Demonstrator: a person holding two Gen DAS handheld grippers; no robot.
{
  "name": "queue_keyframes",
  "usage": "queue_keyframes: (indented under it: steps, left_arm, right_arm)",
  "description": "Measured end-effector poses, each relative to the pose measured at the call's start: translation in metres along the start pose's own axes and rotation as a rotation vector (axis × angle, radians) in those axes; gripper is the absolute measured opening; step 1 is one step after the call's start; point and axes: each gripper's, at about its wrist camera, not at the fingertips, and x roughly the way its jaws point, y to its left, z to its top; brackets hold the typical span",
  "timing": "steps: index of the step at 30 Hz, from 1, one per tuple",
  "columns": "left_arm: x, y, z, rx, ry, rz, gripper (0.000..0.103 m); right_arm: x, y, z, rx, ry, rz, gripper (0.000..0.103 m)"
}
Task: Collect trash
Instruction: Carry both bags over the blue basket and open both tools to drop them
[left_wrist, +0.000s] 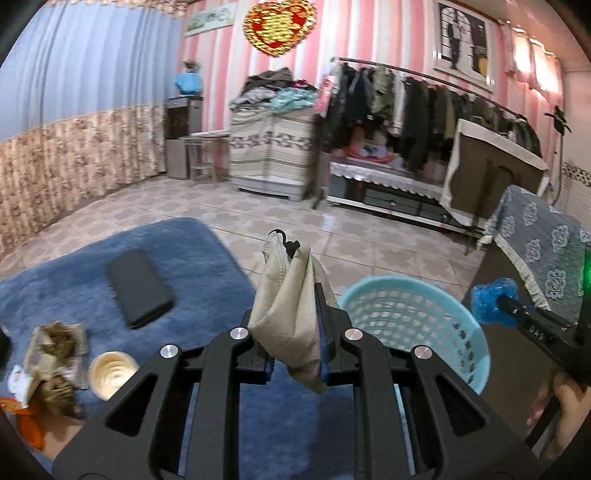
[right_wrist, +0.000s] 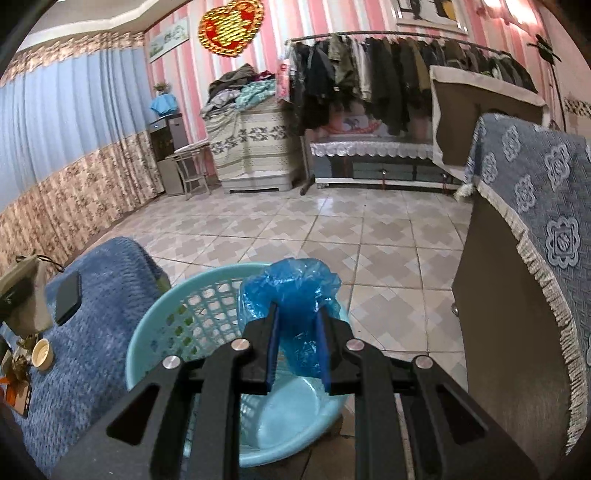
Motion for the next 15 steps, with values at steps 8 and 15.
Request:
queue_keyframes:
  steps: [8, 15]
  left_arm:
    - [0.06, -0.055, -0.005, 0.09, 0.064, -0.094, 0.016]
    - [0.106, -0.08, -0.012, 0.129, 0.123, -0.166, 0.02]
  right_arm:
    - [0.011, -0.015, -0.001, 0.051, 0.011, -0.013, 0.018]
    - [0.02, -0.01, -0.001, 0.057, 0.029, 0.0, 0.018]
